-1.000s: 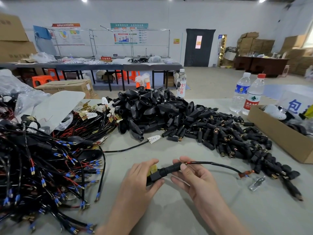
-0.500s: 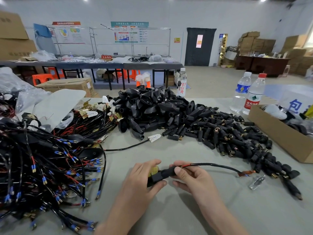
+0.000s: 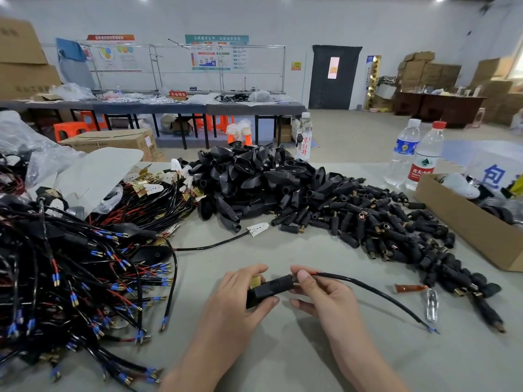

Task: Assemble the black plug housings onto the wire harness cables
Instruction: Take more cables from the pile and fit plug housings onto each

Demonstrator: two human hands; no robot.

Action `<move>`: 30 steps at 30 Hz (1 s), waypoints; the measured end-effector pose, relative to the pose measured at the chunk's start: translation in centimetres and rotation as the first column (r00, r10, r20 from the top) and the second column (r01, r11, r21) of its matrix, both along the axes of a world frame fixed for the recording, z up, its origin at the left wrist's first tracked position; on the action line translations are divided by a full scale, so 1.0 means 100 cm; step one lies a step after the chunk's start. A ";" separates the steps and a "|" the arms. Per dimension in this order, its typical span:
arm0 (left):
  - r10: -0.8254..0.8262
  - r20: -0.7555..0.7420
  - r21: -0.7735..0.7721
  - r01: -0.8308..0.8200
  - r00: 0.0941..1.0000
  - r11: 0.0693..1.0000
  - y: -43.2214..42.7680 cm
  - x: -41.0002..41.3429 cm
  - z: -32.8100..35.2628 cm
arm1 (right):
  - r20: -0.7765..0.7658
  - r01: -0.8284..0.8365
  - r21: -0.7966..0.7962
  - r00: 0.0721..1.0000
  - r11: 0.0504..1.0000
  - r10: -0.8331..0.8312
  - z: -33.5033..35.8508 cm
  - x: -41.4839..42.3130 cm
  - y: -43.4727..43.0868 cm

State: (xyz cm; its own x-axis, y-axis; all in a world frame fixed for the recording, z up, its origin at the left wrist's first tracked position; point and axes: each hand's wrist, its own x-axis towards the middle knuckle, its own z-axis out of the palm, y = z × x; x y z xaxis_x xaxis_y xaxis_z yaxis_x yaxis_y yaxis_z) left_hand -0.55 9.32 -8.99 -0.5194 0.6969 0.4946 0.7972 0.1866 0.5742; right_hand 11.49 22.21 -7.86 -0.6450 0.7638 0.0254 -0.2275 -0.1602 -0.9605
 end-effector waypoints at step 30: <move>0.083 0.370 0.096 -0.127 0.925 0.987 0.007 0.005 0.001 | -0.260 -0.059 -0.493 0.962 0.868 -0.083 0.003 -0.002 -0.003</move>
